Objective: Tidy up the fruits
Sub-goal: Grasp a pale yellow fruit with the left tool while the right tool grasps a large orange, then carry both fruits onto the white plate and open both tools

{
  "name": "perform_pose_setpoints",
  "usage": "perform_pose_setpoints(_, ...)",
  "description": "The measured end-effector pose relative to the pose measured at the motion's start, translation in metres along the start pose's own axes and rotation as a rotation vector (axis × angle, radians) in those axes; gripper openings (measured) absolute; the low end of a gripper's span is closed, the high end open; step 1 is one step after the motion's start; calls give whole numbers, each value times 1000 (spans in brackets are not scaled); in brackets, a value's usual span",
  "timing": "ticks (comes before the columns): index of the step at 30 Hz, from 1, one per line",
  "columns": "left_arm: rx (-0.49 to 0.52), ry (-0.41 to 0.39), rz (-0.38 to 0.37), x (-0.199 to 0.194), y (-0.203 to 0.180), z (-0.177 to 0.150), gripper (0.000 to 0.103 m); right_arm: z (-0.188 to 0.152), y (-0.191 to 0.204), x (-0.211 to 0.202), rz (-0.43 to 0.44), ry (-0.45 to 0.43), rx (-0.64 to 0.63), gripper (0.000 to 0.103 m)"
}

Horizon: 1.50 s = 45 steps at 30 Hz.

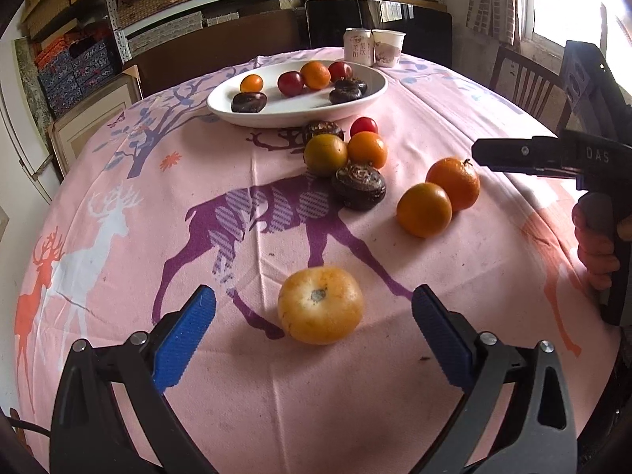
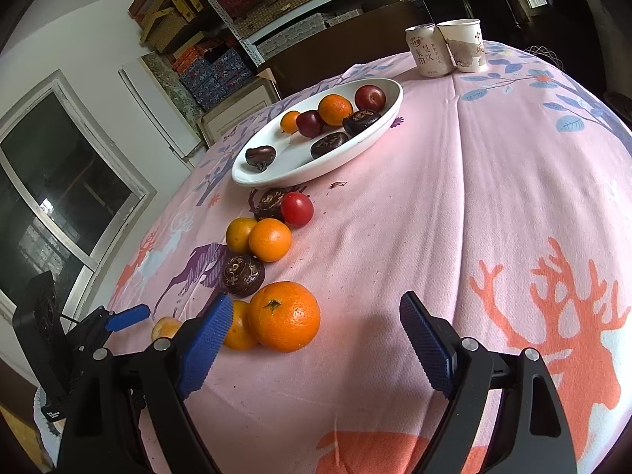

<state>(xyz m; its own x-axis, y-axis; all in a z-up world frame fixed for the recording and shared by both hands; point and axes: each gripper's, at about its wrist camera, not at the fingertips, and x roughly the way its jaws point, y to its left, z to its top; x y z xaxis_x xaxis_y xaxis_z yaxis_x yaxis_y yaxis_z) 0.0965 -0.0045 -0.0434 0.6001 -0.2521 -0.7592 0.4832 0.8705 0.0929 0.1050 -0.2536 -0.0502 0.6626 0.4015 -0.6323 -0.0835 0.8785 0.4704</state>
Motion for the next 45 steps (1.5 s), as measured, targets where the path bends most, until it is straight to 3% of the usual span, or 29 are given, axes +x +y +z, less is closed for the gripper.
perform_pose_setpoints(1, 6, 7, 2, 3, -1, 3, 88, 0, -1, 0, 0, 1, 2, 87)
perform_pose_setpoints(3, 8, 46, -18, 13, -2, 4, 55, 0, -2, 0, -1, 2, 4, 87)
perform_pose_setpoints(5, -11, 75, -53, 19, 1, 5, 43, 1, -2, 1, 0, 1, 2, 87)
perform_pose_setpoints(15, -125, 38, -102, 14, 22, 4, 42, 0, 5, -2, 2, 2, -50, 83)
perform_pose_setpoints(19, -149, -4, -46, 13, 34, 12, 42, -9, 25, 3, -54, 88, -218, 50)
perform_pose_setpoints(23, -152, -2, -61, 22, 36, 18, 42, -10, 34, 4, -121, 103, -323, 50)
perform_pose_setpoints(30, -188, 16, -107, 28, 43, 16, 42, -2, 49, 30, -111, 139, -391, 53)
perform_pose_setpoints(32, -190, 32, -121, 32, 43, 16, 42, 1, 51, 35, -84, 142, -384, 46)
perform_pose_setpoints(36, -185, 29, -145, 35, 39, 21, 42, 1, 50, 34, -70, 127, -380, 44)
perform_pose_setpoints(40, -162, -28, -104, 33, 36, 56, 42, 20, 42, 23, -73, 68, -322, 44)
perform_pose_setpoints(45, -147, -135, -53, 36, 32, 129, 42, 78, 44, 12, -99, -58, -264, 44)
